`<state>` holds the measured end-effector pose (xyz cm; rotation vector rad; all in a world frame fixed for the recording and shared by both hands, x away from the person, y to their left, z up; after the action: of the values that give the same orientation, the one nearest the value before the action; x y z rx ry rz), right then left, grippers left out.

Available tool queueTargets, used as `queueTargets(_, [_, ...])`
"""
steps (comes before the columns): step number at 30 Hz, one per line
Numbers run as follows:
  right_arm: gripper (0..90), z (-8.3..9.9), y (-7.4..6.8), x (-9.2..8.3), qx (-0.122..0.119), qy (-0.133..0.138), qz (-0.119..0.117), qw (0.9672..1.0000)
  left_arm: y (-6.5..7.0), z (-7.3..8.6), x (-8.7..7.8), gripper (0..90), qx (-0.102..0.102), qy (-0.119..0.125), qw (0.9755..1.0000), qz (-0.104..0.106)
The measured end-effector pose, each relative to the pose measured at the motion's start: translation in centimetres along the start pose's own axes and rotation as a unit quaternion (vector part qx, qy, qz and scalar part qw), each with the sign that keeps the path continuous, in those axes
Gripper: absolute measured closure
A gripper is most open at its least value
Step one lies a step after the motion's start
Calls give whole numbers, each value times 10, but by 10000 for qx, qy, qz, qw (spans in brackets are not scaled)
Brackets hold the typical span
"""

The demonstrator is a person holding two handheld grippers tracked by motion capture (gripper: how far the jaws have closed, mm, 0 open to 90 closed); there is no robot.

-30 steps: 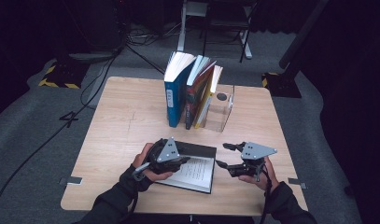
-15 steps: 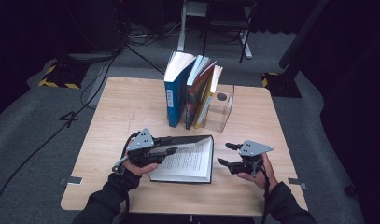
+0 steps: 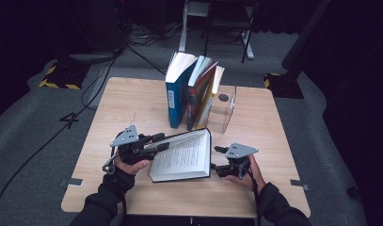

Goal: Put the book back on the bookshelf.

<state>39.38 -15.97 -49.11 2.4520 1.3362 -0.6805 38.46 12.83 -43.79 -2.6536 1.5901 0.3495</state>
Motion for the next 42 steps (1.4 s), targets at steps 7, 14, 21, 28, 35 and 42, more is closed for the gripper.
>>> queueTargets(7, [337,-18,-13,-2,8,443,-246,9987,3,2,0,560,45,15,10000,-4])
queueTargets(14, [350,-21,-15,-4,65,668,-265,9974,3,4,0,552,63,41,10000,7])
queueTargets(21, [373,-32,-22,-4,104,839,-277,9960,7,8,-1,531,95,47,9999,-45])
queueTargets(28, [373,-50,-24,-1,170,1004,-110,9947,9,12,-6,511,94,-9,9999,-144])
queueTargets(35, [374,-71,-31,4,-16,1057,126,9943,15,18,-12,484,225,-235,9994,-151])
queueTargets(42, [412,-89,-36,10,-170,990,77,9949,17,23,-17,469,283,-384,9988,-135])
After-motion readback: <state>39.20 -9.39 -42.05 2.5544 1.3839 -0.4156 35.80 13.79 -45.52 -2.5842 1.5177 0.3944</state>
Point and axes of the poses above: each handheld gripper's, and its own axes: x roughly forward along the jaws, z roughly out of its underside, y roughly to its right, the point moved 5 cm from there along x, roughly forward along the jaws, and after that the axes turned 6 degrees about x, right-handed, at the moved point
